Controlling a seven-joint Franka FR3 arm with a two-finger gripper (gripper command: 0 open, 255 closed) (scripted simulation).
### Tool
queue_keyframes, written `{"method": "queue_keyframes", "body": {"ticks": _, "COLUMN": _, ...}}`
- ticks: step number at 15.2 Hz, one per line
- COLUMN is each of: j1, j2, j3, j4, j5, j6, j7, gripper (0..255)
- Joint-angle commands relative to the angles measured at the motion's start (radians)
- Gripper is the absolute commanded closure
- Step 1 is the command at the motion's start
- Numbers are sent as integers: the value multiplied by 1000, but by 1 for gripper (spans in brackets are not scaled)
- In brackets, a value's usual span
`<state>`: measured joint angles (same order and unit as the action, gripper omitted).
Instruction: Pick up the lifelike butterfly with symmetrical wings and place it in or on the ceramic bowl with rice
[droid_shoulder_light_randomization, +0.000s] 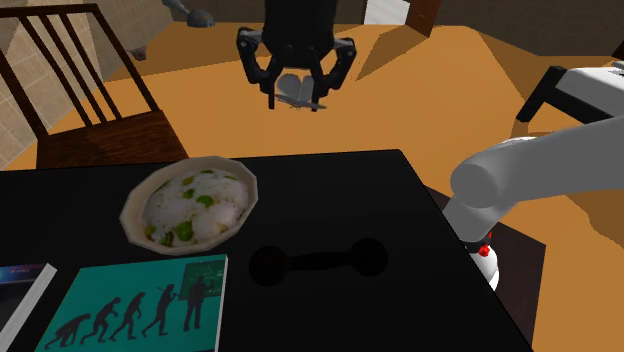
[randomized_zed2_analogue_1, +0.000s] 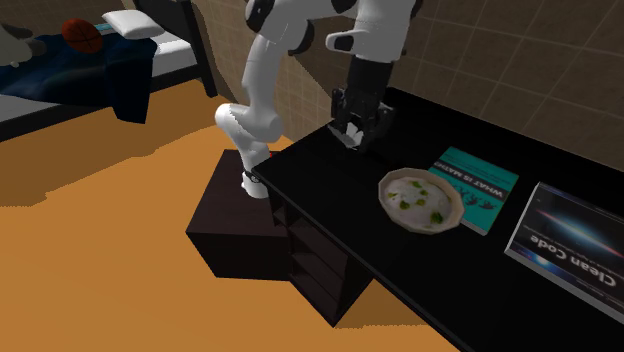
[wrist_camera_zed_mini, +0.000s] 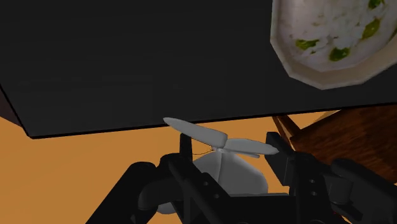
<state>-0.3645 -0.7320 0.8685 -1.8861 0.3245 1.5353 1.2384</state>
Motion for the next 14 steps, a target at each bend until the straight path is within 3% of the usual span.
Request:
{"method": "queue_keyframes", "body": {"ticks": 1, "j1": -53, "j2": 53, "j3": 80, "j4": 70, "j5": -6, "j6": 4, "j7": 46, "gripper": 255}}
{"method": "queue_keyframes", "body": {"ticks": 4, "j1": -160, "j2": 132, "j3": 230, "j4": 190, "j5": -25, "j6": 3, "j7": 118, "gripper": 255}}
{"method": "queue_keyframes", "body": {"ticks": 7, "j1": -324, "j2": 197, "j3": 428, "j4": 327, "j5": -47, "j6": -11, "j7": 187, "gripper": 255}}
{"method": "queue_keyframes", "body": {"ticks": 11, "j1": -643, "j2": 182, "j3": 724, "j4": 557, "j5": -12, "j6": -69, "j7": 232, "gripper": 255}}
{"method": "queue_keyframes", "body": {"ticks": 12, "j1": -781, "j2": 143, "j3": 827, "j4": 675, "j5": 25, "j6": -108, "j7": 242, "gripper": 255}}
{"method": "queue_keyframes", "body": {"ticks": 14, "j1": -748, "j2": 135, "j3": 802, "j4": 627, "j5": 34, "j6": -78, "j7": 237, "gripper": 255}}
